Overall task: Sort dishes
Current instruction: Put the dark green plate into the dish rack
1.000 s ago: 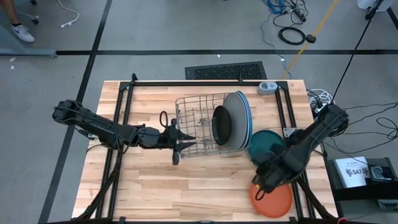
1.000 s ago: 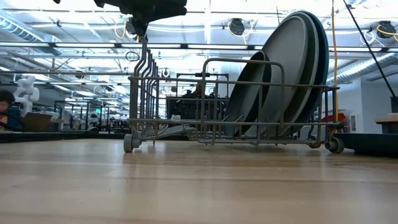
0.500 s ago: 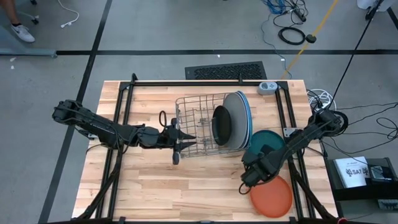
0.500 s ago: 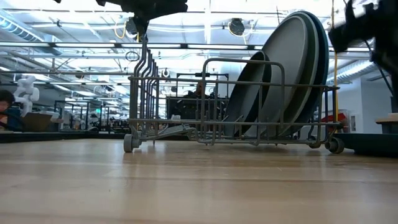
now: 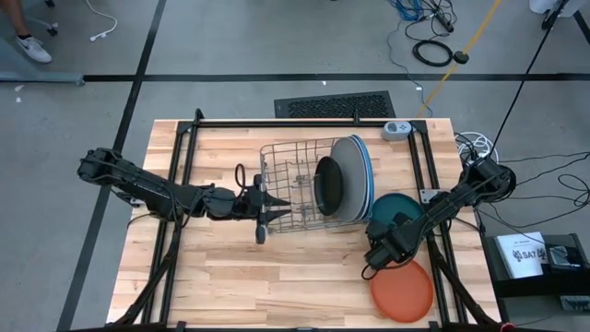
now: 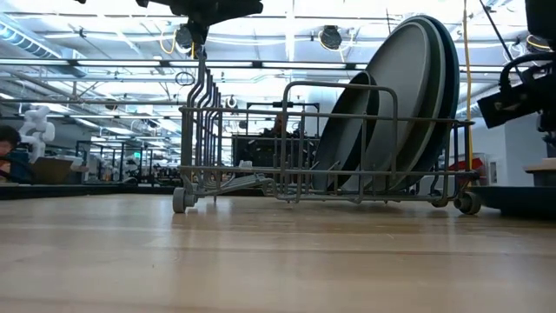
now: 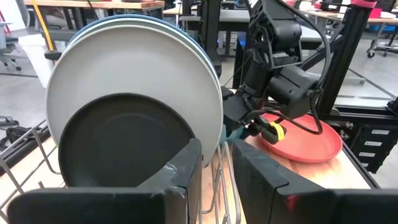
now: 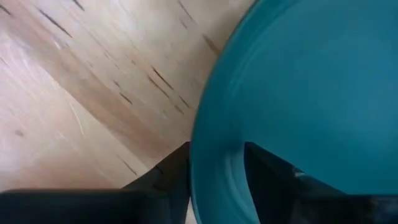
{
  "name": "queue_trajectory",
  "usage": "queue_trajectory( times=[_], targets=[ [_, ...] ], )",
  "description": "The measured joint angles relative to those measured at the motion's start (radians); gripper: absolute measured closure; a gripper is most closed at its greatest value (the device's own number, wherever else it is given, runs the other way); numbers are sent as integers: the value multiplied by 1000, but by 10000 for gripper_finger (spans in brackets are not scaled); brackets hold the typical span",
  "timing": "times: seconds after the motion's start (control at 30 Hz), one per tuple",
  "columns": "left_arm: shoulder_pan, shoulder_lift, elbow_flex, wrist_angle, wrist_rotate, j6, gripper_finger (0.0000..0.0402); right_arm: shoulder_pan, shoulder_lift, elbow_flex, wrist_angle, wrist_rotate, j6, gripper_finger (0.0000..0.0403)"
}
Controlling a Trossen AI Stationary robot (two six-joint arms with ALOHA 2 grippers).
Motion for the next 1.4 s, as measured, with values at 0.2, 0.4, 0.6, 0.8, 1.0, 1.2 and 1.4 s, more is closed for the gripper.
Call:
queue_trajectory(
  times=[0.2, 0.4, 0.6, 0.8, 1.0, 1.2, 1.4],
  targets=[
    [0, 0, 0, -1, 0, 0, 313, -5, 0, -2, 5, 37, 4, 315],
    [0, 0, 0, -4, 0, -2, 313, -6, -2, 3, 25, 39, -26, 390],
    [0, 0, 0, -4, 0, -3, 313, -4, 0, 110, -43, -29, -92, 398],
    [0, 0, 0, -1, 0, -4, 313, -4, 0, 365, -302, -109, -156, 400],
    [0, 0, 0, -1, 0, -4, 313, -3, 0, 640, -508, -142, -162, 401],
    [0, 0, 0, 14, -39, -11, 313, -2, 0, 883, -487, -153, -211, 401],
    [0, 0, 0, 13, -31, 45, 313, 18, 0, 1023, -397, -181, -325, 401]
  ],
)
